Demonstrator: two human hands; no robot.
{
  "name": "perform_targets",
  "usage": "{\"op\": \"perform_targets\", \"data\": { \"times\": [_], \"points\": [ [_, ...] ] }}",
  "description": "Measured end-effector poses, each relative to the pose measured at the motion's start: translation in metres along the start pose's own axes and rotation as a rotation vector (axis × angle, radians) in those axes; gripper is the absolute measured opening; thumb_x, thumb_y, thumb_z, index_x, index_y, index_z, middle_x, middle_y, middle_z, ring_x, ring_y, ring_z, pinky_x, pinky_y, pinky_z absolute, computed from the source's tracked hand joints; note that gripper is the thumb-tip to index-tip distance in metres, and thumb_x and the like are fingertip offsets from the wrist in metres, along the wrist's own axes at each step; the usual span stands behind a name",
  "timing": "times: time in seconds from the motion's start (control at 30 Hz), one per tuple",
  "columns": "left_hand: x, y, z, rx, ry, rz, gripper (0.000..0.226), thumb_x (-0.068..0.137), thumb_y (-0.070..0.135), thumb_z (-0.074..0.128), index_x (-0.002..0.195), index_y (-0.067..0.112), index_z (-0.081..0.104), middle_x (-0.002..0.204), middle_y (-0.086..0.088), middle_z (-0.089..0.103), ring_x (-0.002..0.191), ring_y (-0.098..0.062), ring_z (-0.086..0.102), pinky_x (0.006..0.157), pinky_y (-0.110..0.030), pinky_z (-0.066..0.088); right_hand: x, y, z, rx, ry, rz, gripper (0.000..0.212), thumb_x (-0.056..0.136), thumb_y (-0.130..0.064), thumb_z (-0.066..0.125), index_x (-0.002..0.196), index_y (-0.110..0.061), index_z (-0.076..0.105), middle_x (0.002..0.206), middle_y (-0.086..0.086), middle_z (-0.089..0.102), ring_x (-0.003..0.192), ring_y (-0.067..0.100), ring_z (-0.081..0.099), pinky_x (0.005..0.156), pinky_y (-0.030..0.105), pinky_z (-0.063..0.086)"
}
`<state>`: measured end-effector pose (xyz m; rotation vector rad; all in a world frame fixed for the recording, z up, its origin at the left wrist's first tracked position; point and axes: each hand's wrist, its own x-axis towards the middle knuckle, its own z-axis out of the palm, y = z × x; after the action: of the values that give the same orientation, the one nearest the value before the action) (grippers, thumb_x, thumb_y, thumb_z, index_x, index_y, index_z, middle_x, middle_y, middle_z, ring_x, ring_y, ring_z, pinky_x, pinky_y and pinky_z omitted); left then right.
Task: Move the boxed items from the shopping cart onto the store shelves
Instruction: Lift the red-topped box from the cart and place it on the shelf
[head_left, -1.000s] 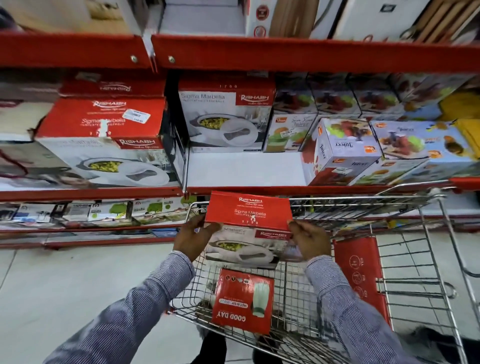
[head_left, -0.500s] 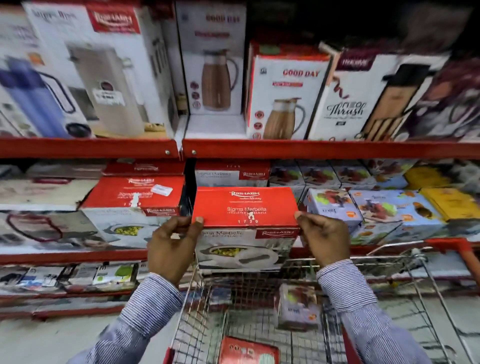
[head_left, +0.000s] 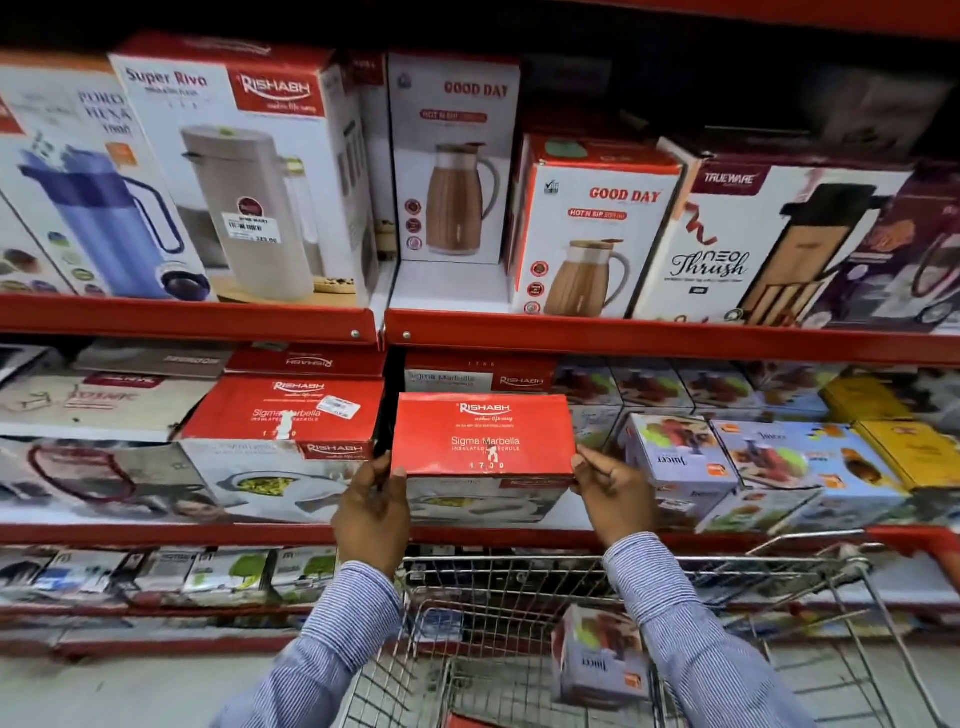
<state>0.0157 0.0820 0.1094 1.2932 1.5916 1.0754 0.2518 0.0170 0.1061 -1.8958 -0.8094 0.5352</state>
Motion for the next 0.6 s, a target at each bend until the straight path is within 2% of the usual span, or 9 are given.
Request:
{"op": "perform_targets", "data": {
  "times": [0.07, 0.1, 0.17, 0.23, 0.3, 0.37, 0.5, 0.6],
  "points": [
    [0.001, 0.002, 0.003, -0.007, -0.014, 0.013, 0.028, 0.096, 0.022, 0.058, 0.121, 0.013, 0.062, 0.086, 0.005, 0.064, 0.076, -0.018, 0.061, 0.082, -0.035, 0.051, 0.004, -0.002, 0.002, 0.002, -0.019, 0.012, 0.030, 0.087, -0.029, 0.062, 0.116, -0.022, 0.067, 0.069, -0.010, 0.072, 0.078, 0.031, 0.073, 0.078, 0.048, 0.059],
    [0.002, 0.002, 0.005, -0.016, -0.042, 0.009, 0.029, 0.095, 0.020, 0.059, 0.123, 0.011, 0.058, 0.083, 0.008, 0.061, 0.076, -0.017, 0.061, 0.083, -0.036, 0.052, 0.006, -0.003, 0.003, 0.008, -0.035, 0.013, 0.032, 0.088, -0.027, 0.061, 0.118, -0.020, 0.065, 0.070, -0.010, 0.071, 0.081, 0.033, 0.072, 0.080, 0.049, 0.058],
    [0.005, 0.002, 0.010, -0.033, -0.098, -0.006, 0.037, 0.093, 0.021, 0.063, 0.126, 0.009, 0.051, 0.081, 0.012, 0.057, 0.078, -0.019, 0.062, 0.087, -0.043, 0.056, 0.007, -0.007, 0.004, 0.015, -0.087, -0.010, 0.037, 0.090, -0.024, 0.057, 0.127, -0.017, 0.059, 0.089, -0.002, 0.075, 0.094, 0.031, 0.071, 0.090, 0.045, 0.056],
    [0.005, 0.003, 0.015, -0.024, -0.138, -0.008, 0.051, 0.090, 0.022, 0.067, 0.136, 0.010, 0.046, 0.085, 0.014, 0.057, 0.080, -0.012, 0.061, 0.093, -0.043, 0.054, 0.008, -0.011, 0.005, -0.018, -0.178, -0.044, 0.044, 0.092, -0.022, 0.054, 0.136, -0.018, 0.050, 0.117, 0.002, 0.068, 0.112, 0.021, 0.063, 0.100, 0.035, 0.047],
    [0.002, 0.005, 0.017, -0.015, -0.168, -0.006, 0.066, 0.088, 0.024, 0.069, 0.146, 0.013, 0.039, 0.111, 0.004, 0.064, 0.107, -0.019, 0.063, 0.101, -0.040, 0.049, 0.011, -0.009, 0.006, -0.061, -0.275, -0.076, 0.051, 0.092, -0.025, 0.052, 0.142, -0.024, 0.041, 0.132, -0.002, 0.060, 0.121, 0.015, 0.056, 0.102, 0.031, 0.042],
    [-0.001, 0.005, 0.018, -0.003, -0.192, 0.001, 0.071, 0.087, 0.025, 0.071, 0.149, 0.015, 0.037, 0.143, -0.009, 0.054, 0.130, -0.029, 0.053, 0.107, -0.042, 0.045, 0.014, -0.010, 0.003, -0.087, -0.350, -0.062, 0.056, 0.091, -0.028, 0.054, 0.144, -0.029, 0.035, 0.137, -0.003, 0.056, 0.125, 0.013, 0.052, 0.100, 0.029, 0.039],
    [-0.006, -0.003, 0.015, 0.120, -0.255, 0.076, 0.077, 0.086, 0.033, 0.070, 0.151, 0.019, 0.032, 0.151, -0.012, 0.046, 0.134, -0.033, 0.050, 0.108, -0.043, 0.046, 0.005, -0.017, -0.009, -0.015, -0.389, -0.047, 0.066, 0.091, -0.026, 0.056, 0.148, -0.023, 0.024, 0.149, -0.001, 0.040, 0.134, 0.015, 0.041, 0.096, 0.024, 0.034],
    [-0.015, -0.017, 0.007, 0.252, -0.298, 0.210, 0.084, 0.085, 0.039, 0.069, 0.154, 0.019, 0.025, 0.158, -0.010, 0.035, 0.143, -0.031, 0.038, 0.113, -0.040, 0.039, -0.014, -0.005, -0.017, -0.038, -0.395, -0.103, 0.077, 0.089, -0.034, 0.059, 0.150, -0.027, 0.012, 0.157, -0.004, 0.022, 0.143, 0.015, 0.027, 0.108, 0.031, 0.036]
  ]
}}
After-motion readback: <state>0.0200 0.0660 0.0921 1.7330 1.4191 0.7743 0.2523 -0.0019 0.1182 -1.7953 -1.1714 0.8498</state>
